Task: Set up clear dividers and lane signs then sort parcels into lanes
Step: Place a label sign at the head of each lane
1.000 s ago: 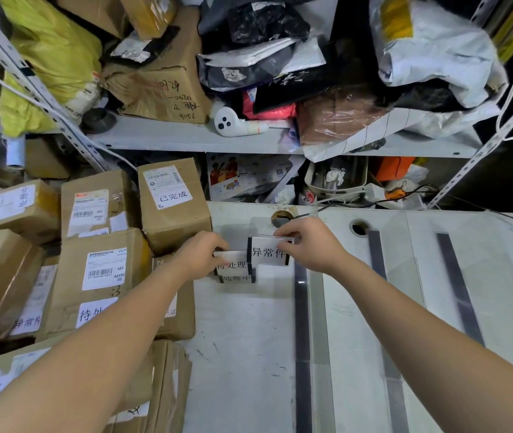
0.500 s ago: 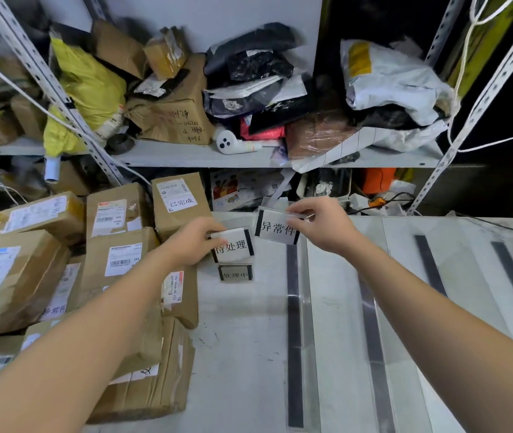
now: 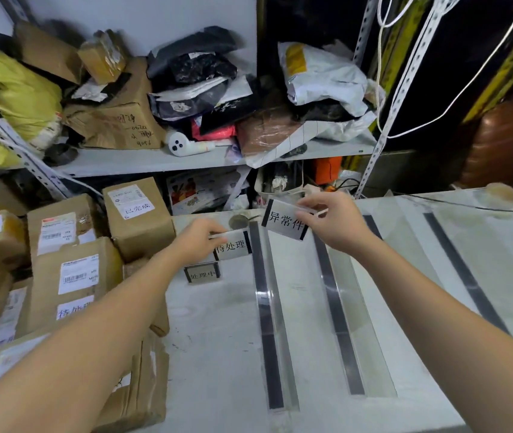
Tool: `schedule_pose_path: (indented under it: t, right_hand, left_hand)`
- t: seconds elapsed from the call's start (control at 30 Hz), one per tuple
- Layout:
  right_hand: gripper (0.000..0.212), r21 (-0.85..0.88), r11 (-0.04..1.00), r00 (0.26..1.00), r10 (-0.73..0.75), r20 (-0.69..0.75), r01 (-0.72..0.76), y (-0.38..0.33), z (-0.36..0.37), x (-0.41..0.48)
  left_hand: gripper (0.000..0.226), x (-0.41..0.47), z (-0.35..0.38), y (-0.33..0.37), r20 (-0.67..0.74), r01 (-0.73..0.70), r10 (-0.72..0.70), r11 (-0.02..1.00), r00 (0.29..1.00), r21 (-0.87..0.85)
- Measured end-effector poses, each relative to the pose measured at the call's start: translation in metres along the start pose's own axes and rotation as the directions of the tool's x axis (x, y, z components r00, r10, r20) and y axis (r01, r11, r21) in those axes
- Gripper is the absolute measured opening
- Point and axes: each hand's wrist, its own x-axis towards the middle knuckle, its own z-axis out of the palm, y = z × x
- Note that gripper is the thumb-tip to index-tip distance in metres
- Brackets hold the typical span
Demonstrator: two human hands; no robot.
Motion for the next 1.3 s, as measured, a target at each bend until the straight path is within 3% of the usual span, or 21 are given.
schedule_pose_path:
  t: [0.17, 0.4, 0.6, 0.93, 1.3]
  right_hand:
    - [0.024, -0.037, 0.997, 0.998, 0.062, 0.028, -0.061, 0.017, 0.001, 0.001]
    - [0.022, -0.037, 0.991, 0.989, 0.128, 0.067, -0.126, 0.029, 0.011, 0.009]
    - [0.018, -0.028, 0.984, 0.983, 0.175, 0.049, -0.174, 0.039, 0.014, 0.011]
    - [0.024, -0.060, 0.973, 0.973, 0.225, 0.058, -0.222, 0.054, 0.020, 0.003]
    - [0.022, -0.068, 0.968, 0.967, 0.247, 0.055, -0.243, 0.065, 0.014, -0.018]
  left_hand:
    - [0.025, 0.028, 0.025, -0.017, 0.062, 0.039, -0.044, 0.996, 0.997, 0.085]
    - [0.019, 0.052, 0.046, -0.034, 0.109, 0.053, -0.061, 0.996, 0.992, 0.075]
    - [0.017, 0.056, 0.070, -0.045, 0.205, 0.071, -0.106, 0.982, 0.973, 0.175]
    - [0.016, 0.069, 0.080, -0.060, 0.116, 0.094, -0.127, 0.963, 0.985, 0.252]
    - [0.024, 0.065, 0.082, -0.062, 0.144, 0.108, -0.148, 0.962, 0.978, 0.252]
